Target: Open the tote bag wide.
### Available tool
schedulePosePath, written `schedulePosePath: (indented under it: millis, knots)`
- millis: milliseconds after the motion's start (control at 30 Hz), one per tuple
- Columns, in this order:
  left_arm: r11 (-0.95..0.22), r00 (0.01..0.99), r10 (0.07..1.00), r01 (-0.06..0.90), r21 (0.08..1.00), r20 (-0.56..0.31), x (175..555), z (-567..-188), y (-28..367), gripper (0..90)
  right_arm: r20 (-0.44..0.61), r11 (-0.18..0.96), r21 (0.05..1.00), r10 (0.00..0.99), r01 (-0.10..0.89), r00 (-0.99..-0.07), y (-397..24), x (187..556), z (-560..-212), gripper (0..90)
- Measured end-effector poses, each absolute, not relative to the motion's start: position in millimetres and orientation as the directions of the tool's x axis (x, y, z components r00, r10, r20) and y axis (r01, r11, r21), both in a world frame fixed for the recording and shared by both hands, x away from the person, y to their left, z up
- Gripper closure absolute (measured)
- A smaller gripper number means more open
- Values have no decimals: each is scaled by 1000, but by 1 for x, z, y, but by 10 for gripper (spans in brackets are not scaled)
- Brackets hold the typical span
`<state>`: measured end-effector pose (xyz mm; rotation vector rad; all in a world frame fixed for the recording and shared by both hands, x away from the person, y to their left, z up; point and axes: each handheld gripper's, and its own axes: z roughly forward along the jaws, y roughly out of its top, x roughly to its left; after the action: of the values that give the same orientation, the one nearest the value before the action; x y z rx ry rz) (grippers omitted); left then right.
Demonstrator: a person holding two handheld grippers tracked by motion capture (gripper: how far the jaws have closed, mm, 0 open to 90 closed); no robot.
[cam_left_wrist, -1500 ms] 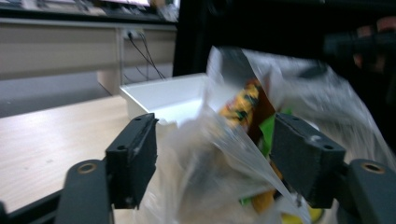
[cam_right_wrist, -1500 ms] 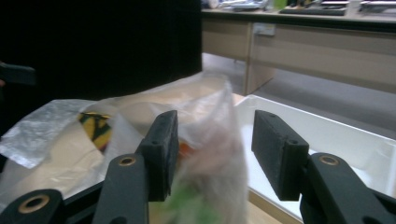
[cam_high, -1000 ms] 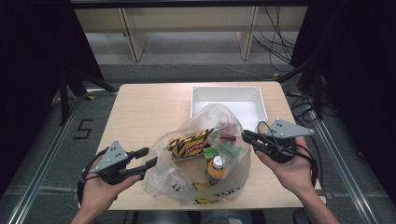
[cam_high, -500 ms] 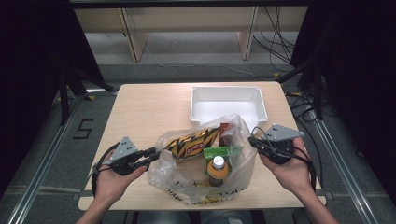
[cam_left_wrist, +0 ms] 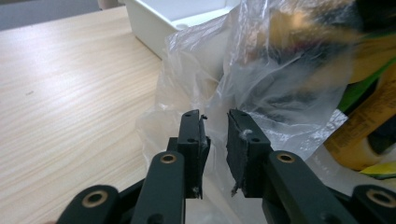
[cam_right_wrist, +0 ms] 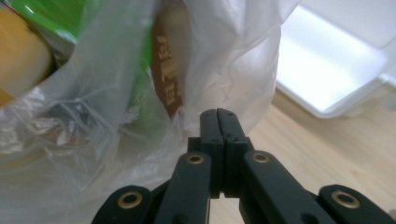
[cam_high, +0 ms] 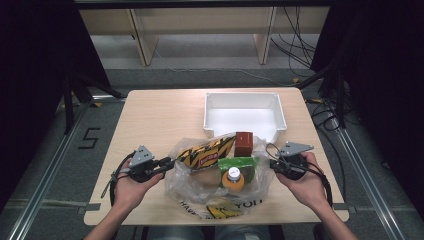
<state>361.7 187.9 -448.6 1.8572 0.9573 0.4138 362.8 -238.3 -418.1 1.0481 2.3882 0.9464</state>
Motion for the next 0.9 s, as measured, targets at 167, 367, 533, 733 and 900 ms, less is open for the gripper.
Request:
schedulePosePath:
  millis: [167,367,533,733,900]
  knots:
    - [-226,620,772,469,854,-137,371,-462,188,757,-44,519,662,747,540,-664,-240,368,-432,900]
    - [-246,622,770,493,835,-141,375,-472,188,797,-31,524,632,754,571,-657,-243,372,-446,900]
    - [-268,616,775,518,812,-138,377,-480,189,789,-19,528,601,760,600,-650,-246,373,-457,900]
    - [-230,593,796,486,843,-124,367,-464,198,637,-4,484,635,782,603,-623,-256,369,-448,857]
    - [-195,592,801,399,896,-89,347,-439,210,470,11,438,673,800,596,-600,-272,362,-427,740]
